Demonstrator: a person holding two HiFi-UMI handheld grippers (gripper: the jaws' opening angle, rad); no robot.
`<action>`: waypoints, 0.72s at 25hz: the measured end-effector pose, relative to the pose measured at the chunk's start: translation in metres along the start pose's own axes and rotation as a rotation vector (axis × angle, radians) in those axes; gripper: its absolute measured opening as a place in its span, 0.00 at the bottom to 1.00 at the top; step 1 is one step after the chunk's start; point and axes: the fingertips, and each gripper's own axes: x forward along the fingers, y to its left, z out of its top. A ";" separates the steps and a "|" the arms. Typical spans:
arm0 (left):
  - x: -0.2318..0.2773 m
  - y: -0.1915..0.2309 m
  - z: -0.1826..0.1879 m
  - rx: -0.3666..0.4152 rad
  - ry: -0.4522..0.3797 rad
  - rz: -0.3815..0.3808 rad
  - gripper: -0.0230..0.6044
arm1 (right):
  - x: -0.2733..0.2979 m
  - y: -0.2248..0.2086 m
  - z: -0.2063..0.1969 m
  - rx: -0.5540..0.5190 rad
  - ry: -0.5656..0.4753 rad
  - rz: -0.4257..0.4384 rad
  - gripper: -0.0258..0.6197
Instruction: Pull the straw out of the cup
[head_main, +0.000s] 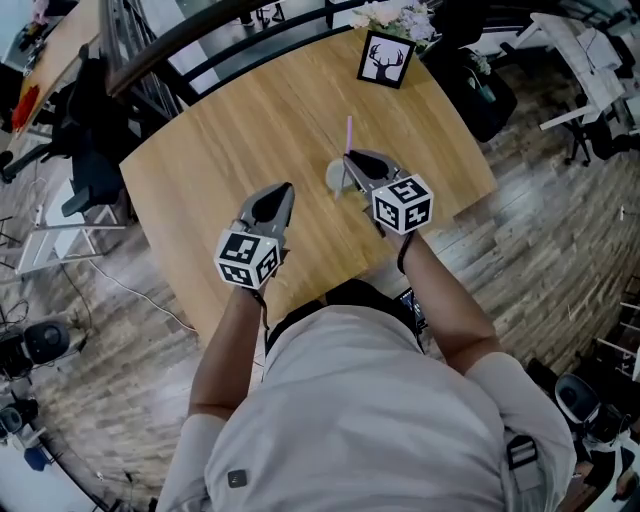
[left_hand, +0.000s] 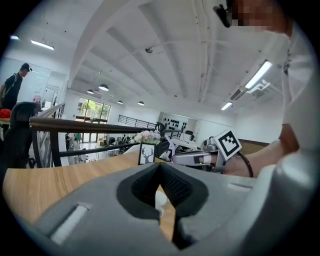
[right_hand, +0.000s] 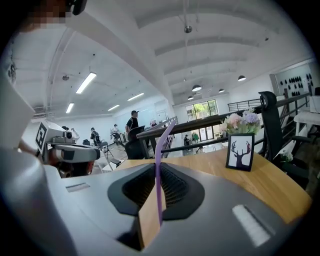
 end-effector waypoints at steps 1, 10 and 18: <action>-0.011 -0.004 0.003 0.009 -0.007 -0.007 0.04 | -0.008 0.011 0.004 -0.003 -0.016 -0.007 0.11; -0.107 -0.011 0.035 0.057 -0.105 -0.038 0.04 | -0.061 0.106 0.031 -0.046 -0.137 -0.064 0.11; -0.145 -0.035 0.050 0.067 -0.172 -0.096 0.04 | -0.096 0.167 0.040 -0.095 -0.177 -0.074 0.11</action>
